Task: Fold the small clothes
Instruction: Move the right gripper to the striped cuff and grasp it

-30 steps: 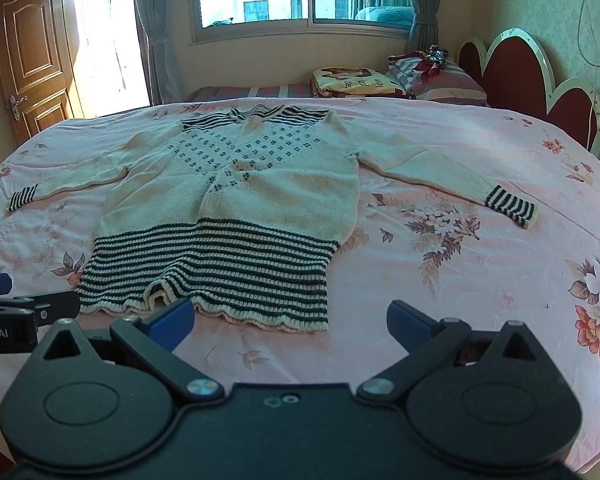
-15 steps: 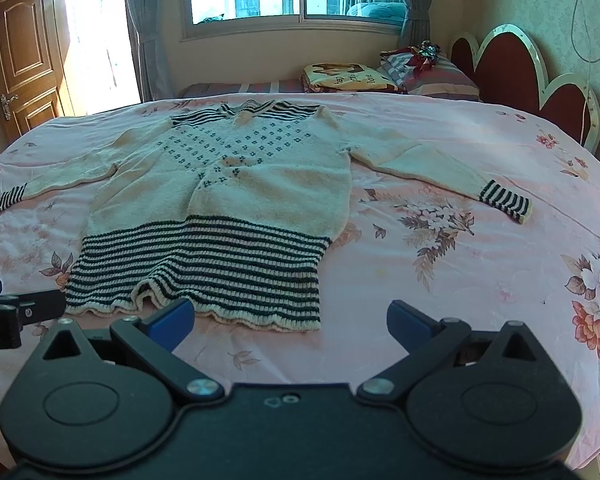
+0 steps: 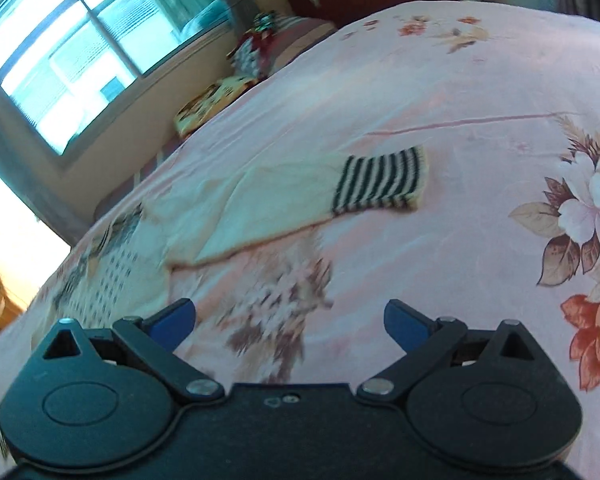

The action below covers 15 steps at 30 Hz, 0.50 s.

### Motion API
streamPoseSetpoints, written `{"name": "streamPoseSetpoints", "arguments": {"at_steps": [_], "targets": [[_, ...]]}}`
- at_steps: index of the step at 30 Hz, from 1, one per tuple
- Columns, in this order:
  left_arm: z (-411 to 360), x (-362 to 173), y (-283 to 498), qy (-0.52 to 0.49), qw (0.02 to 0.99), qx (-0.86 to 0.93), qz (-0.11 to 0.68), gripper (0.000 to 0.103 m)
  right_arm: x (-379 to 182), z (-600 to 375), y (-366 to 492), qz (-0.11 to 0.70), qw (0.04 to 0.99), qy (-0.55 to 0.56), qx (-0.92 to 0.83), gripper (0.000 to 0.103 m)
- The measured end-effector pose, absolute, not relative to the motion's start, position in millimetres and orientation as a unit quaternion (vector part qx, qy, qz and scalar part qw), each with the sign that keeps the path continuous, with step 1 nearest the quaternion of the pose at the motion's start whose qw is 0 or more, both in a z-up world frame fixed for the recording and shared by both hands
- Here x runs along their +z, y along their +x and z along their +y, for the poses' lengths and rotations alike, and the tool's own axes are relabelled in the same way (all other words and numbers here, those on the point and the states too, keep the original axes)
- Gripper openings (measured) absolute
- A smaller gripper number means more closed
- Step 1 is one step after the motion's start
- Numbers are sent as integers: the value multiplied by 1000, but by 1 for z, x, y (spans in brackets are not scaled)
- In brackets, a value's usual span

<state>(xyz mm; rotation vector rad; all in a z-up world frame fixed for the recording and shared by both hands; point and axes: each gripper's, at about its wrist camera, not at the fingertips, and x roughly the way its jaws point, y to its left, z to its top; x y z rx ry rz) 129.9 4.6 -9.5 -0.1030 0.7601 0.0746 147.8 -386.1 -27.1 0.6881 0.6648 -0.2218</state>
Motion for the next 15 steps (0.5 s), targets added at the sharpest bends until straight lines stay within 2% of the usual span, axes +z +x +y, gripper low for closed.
{"name": "streamPoseSetpoints", "arguments": {"at_steps": [2, 3, 5, 9, 11, 12, 14, 15], "targets": [[3, -10, 149, -62, 923, 43, 378, 103, -46, -414, 164, 312, 863, 377, -125, 63], [0, -10, 160, -69, 921, 50, 381, 103, -59, -426, 176, 320, 849, 397, -138, 43], [-8, -11, 176, -75, 919, 57, 384, 103, -72, -437, 183, 306, 842, 424, -132, 44], [-24, -13, 197, -81, 919, 46, 382, 103, -81, -437, 191, 273, 847, 441, -116, 59], [-27, -15, 206, -85, 918, 45, 386, 103, -82, -435, 197, 268, 852, 434, -116, 59], [-27, -15, 210, -89, 918, 46, 383, 103, -81, -436, 202, 269, 852, 433, -119, 58], [-25, -14, 216, -92, 921, 55, 374, 103, -79, -435, 210, 277, 853, 423, -129, 49], [-23, -13, 219, -88, 922, 64, 372, 103, -76, -434, 214, 282, 855, 414, -135, 39]]}}
